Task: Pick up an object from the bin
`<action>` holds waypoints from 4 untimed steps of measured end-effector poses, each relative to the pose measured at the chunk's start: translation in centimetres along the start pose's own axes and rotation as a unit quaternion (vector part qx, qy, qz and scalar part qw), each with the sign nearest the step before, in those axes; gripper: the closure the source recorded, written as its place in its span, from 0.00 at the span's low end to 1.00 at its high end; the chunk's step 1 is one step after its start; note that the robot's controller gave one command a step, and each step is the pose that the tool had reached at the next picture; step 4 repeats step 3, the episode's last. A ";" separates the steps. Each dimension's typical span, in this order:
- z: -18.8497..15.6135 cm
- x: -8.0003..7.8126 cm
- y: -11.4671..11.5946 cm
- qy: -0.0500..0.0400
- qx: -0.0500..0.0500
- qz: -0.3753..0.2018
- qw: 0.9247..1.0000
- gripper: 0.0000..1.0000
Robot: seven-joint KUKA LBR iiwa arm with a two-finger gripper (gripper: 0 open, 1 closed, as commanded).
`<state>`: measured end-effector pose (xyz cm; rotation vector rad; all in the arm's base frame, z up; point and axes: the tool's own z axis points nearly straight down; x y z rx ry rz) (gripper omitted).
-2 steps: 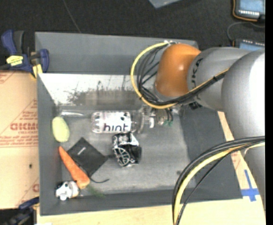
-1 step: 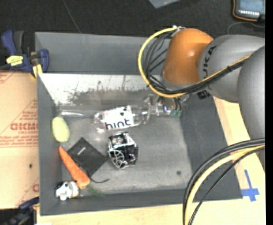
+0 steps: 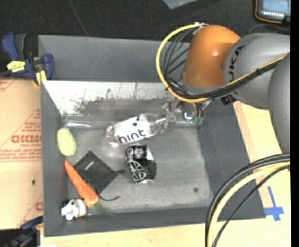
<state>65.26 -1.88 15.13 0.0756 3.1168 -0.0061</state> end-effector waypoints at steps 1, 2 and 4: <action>-1.2 0.0 0.0 0.002 0.000 -0.001 1.000 1.00; -3.0 -0.2 0.0 -0.001 0.000 -0.002 1.000 1.00; -3.2 -0.1 0.0 -0.001 0.000 -0.001 1.000 1.00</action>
Offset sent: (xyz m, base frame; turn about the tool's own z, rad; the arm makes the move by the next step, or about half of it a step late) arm -0.0033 0.0022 0.0166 0.0165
